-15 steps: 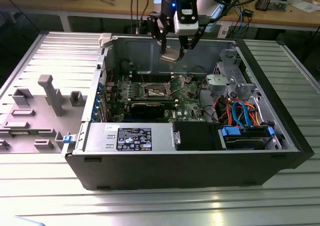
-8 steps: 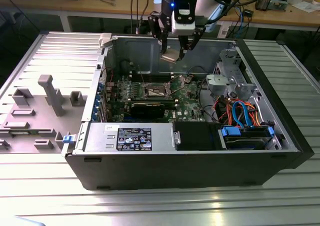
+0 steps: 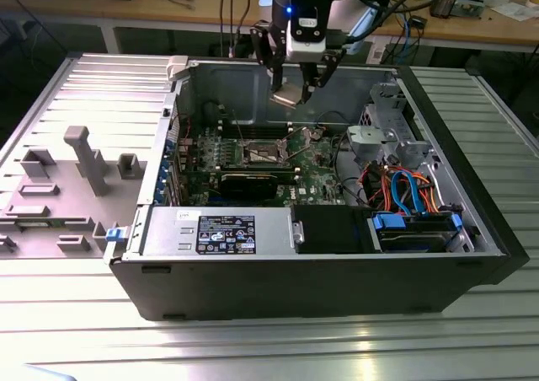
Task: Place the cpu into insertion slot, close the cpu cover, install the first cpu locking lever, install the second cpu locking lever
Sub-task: 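Place the cpu into insertion slot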
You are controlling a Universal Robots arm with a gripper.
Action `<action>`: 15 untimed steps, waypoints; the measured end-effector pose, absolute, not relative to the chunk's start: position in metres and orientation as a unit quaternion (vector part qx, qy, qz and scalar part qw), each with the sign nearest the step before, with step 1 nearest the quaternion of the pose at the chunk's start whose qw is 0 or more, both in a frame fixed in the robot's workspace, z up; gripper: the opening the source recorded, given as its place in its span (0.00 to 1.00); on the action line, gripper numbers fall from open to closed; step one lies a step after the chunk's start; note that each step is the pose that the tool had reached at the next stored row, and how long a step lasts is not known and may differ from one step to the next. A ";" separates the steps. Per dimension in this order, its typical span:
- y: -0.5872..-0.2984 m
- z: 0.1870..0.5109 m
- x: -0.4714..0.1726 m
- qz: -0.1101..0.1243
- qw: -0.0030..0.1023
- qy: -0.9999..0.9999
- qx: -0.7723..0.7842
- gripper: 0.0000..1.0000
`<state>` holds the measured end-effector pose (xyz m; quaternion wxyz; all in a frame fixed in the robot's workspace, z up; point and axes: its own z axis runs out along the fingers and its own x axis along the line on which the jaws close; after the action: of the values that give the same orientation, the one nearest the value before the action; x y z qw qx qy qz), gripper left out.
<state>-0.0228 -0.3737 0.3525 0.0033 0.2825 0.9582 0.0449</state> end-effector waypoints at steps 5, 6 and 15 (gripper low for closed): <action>-0.374 0.352 -0.023 0.045 0.005 0.948 0.314 0.54; -0.374 0.352 -0.023 0.045 0.005 0.947 0.318 0.54; -0.374 0.352 -0.023 0.045 0.005 0.944 0.326 0.54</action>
<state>-0.0228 -0.3737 0.3515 0.0053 0.3258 0.9444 0.0448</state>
